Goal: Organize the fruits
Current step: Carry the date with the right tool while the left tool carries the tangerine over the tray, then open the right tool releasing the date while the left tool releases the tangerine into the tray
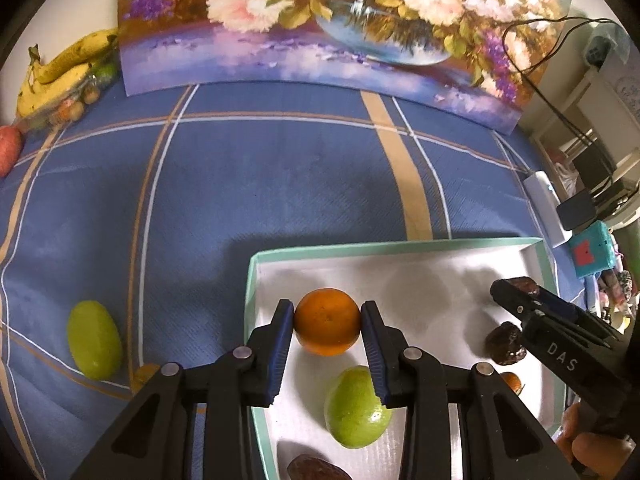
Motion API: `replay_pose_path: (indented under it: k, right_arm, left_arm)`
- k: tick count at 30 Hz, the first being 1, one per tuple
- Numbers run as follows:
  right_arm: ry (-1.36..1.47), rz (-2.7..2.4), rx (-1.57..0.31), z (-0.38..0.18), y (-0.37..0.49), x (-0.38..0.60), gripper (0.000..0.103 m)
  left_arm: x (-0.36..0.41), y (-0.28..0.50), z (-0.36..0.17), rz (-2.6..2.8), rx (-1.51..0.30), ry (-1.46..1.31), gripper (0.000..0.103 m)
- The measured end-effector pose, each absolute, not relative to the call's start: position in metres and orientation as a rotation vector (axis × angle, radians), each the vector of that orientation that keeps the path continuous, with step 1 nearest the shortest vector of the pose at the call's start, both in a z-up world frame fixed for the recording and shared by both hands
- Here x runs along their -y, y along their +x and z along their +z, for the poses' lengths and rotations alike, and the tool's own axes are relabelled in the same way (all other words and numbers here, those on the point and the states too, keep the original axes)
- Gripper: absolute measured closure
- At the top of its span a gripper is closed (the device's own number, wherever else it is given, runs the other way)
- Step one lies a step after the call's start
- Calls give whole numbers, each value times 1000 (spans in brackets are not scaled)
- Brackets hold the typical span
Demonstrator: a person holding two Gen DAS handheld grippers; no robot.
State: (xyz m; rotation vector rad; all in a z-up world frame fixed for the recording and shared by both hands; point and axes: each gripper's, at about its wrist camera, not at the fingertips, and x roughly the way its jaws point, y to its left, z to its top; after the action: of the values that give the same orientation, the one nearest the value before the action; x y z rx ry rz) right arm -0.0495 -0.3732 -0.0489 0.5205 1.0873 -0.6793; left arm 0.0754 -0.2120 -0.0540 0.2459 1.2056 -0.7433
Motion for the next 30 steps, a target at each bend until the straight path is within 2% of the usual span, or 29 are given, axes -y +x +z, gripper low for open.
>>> replay_pose_path:
  k: [20, 23, 25, 30]
  right_arm:
    - [481, -684, -1139, -64, -43, 370, 45]
    - [479, -680, -1148, -63, -42, 370, 45]
    - [481, -673, -1157, -62, -42, 370, 45]
    - [466, -674, -1155, -52, -40, 370, 42]
  left_arm:
    - [214, 78, -58, -737, -1214, 262, 65]
    - [215, 76, -49, -743, -1205, 269, 64]
    - [216, 75, -42, -752, -1191, 272, 54]
    - [214, 71, -20, -760, -1149, 277, 53]
